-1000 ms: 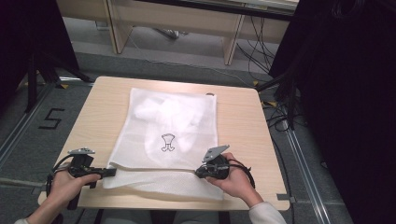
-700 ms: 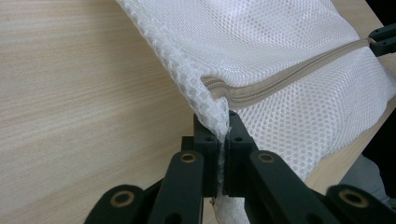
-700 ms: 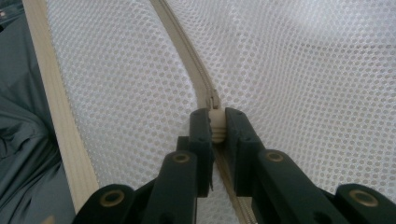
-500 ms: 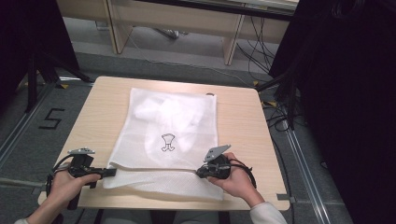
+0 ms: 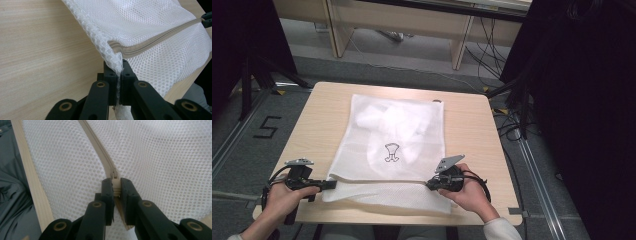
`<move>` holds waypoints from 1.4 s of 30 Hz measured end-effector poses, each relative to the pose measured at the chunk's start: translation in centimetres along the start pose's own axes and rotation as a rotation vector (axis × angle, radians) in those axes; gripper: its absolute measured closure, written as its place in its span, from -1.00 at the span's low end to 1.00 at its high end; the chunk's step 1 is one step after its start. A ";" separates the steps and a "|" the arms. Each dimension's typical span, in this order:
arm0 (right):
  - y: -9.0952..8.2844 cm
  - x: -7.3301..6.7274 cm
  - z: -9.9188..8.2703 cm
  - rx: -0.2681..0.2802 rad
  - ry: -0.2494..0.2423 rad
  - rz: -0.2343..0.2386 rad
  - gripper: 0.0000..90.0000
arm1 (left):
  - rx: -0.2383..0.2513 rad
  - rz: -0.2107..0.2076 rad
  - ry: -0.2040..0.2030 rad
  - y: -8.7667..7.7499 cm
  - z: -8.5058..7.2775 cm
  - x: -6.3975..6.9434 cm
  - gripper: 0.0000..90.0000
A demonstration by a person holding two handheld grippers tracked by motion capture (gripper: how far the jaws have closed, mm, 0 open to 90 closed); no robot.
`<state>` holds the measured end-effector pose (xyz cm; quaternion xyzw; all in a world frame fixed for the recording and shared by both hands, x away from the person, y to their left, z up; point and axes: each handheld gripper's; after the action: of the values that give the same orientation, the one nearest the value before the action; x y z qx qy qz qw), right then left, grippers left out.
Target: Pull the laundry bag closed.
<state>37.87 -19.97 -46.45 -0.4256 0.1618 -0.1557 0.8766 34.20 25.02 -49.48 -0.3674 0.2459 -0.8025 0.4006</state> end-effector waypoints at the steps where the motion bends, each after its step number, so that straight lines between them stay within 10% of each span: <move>1: -0.1 0.1 0.0 -0.007 -0.009 0.011 0.84 | 0.001 -0.004 -0.001 0.0 0.0 0.0 0.91; 42: -1.6 0.5 -1.8 0.004 0.046 -0.011 0.84 | 0.001 -0.010 -0.002 0.0 0.0 0.0 0.91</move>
<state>37.37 -22.36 -46.29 -0.4210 0.1792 -0.1704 0.8727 34.22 25.03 -49.52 -0.3695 0.2432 -0.8042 0.3969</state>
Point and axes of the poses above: each handheld gripper's, and its own axes: y roughly forward along the jaws, z roughly out of its top, x roughly to its right, and after that the axes turned 6 degrees about z, right-handed
